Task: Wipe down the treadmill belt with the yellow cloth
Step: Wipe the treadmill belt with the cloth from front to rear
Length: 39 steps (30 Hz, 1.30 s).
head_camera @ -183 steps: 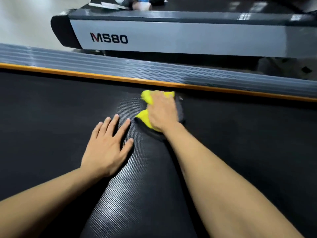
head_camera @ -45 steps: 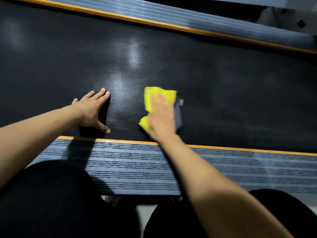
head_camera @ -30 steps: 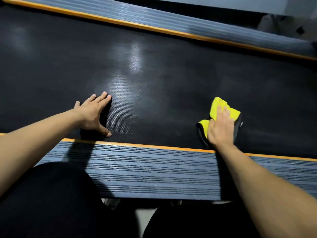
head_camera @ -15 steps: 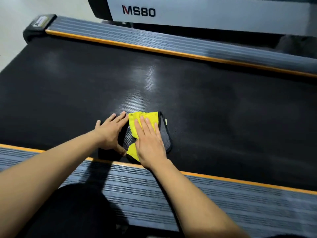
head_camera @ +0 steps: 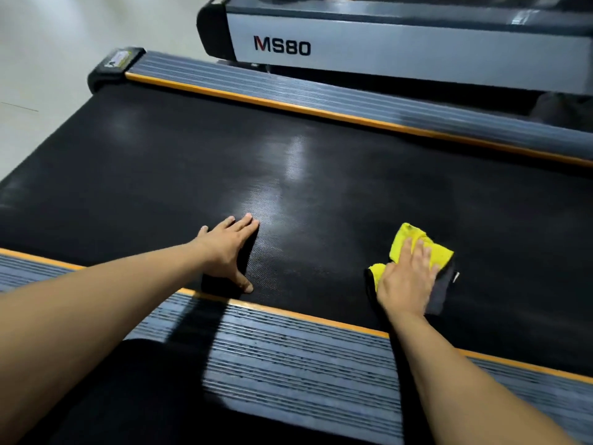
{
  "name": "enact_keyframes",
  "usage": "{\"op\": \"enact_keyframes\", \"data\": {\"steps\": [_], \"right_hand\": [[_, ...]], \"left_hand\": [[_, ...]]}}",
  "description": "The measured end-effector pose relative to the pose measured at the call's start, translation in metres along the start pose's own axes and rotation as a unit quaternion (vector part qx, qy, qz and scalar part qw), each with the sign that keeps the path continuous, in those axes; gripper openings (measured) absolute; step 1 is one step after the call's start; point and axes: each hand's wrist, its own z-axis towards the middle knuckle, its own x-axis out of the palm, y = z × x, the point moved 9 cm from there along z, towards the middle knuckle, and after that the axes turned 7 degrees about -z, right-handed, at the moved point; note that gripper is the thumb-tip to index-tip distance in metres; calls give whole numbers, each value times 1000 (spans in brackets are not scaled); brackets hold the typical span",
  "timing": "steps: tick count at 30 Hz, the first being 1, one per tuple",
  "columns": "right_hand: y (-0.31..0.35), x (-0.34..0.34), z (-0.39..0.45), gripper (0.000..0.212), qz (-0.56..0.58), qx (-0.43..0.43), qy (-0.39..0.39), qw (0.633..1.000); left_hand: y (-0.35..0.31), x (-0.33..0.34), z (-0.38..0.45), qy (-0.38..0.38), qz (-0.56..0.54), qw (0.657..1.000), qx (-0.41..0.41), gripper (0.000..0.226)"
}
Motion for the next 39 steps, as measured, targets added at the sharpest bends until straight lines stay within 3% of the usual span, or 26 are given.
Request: {"op": "enact_keyframes", "data": {"steps": [5,8,11,21,23,27,31,35,39], "right_hand": [[58,9,-10,64,-12,-106,1,994],[63,9,-5,70,-24,-87,-19,996],[59,11,-3,69,-16,-79,-32,996],[61,5,-9,65,25,-88,-24,995],[61,6,-9,64,29,-94,-28,995],[68,9,-7,63,30,-95,-41,994],[159,12,-24,63,74,-190,-56,977],[275,30,-52,67,55,-276,-17,959],[326,32,-42,67,59,-287,10,956]], "left_hand": [[2,-3,5,-6,68,997,22,146],[9,-8,10,-24,97,993,61,134],[12,-6,14,-14,120,989,82,138],[16,0,16,-6,66,995,79,139],[17,-6,20,-39,40,994,89,124],[36,-43,25,-187,-17,976,106,85],[80,-68,40,-265,-13,963,52,74],[112,-74,52,-275,-1,961,23,76],[122,-78,61,-282,3,958,52,73]]}}
